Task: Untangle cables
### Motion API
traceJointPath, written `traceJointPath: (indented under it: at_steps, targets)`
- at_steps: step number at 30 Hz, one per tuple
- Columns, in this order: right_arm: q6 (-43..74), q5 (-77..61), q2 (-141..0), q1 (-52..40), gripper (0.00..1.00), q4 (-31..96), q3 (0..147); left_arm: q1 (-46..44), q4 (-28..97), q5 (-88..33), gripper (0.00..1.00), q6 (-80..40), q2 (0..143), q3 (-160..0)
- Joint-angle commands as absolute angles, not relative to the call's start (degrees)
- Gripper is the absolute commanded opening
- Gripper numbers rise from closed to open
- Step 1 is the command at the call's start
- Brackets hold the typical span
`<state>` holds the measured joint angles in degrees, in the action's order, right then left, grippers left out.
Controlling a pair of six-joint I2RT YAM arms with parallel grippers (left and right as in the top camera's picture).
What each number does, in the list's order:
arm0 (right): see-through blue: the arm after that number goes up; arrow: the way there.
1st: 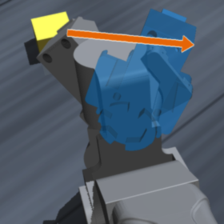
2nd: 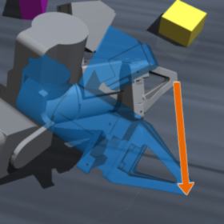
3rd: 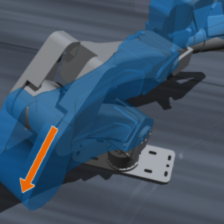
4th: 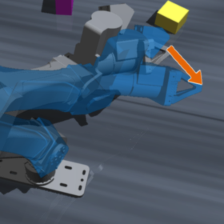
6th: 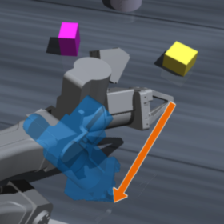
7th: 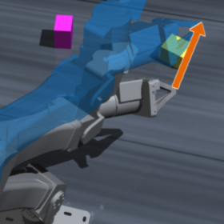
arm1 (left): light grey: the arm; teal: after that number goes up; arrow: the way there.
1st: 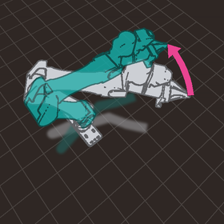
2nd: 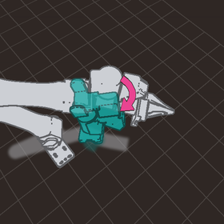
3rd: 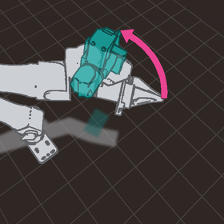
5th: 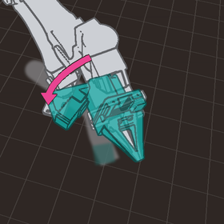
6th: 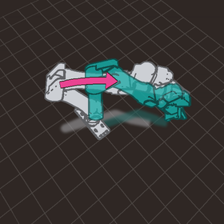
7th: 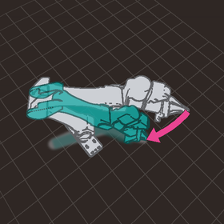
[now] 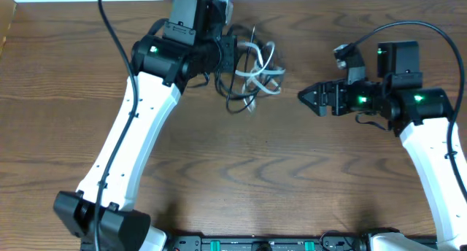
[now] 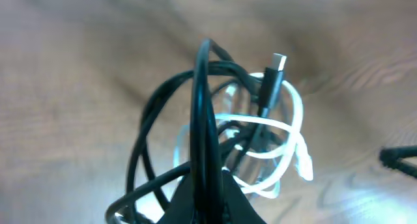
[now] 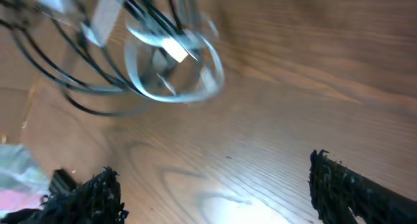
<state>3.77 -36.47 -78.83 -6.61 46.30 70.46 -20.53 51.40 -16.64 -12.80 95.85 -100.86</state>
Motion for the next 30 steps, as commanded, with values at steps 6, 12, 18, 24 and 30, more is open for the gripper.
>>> traceJointPath:
  at_steps: [6, 12, 18, 24, 30]
  targets:
    - [9.23, -38.02, -78.91, -13.76, 0.87, 41.06, 71.5, -22.24, 56.38, -18.09, 0.08, -15.16, 96.71, -100.73]
    - [12.23, -30.98, -79.55, -19.22, 0.85, 37.01, 71.5, -23.88, 56.55, -22.33, 0.08, -15.38, 96.71, -100.73]
    - [12.21, -20.93, -81.93, -22.02, 0.81, 36.53, 71.5, -23.92, 56.99, -30.35, 0.08, -15.38, 96.71, -100.73]
    - [12.16, -19.86, -85.49, -22.09, 0.77, 33.8, 71.5, -23.92, 60.58, -34.11, 0.08, -15.35, 96.71, -100.73]
    - [12.12, -20.56, -87.59, -23.44, 0.64, 30.37, 71.5, -23.92, 62.35, -34.11, 0.08, -15.35, 96.71, -100.73]
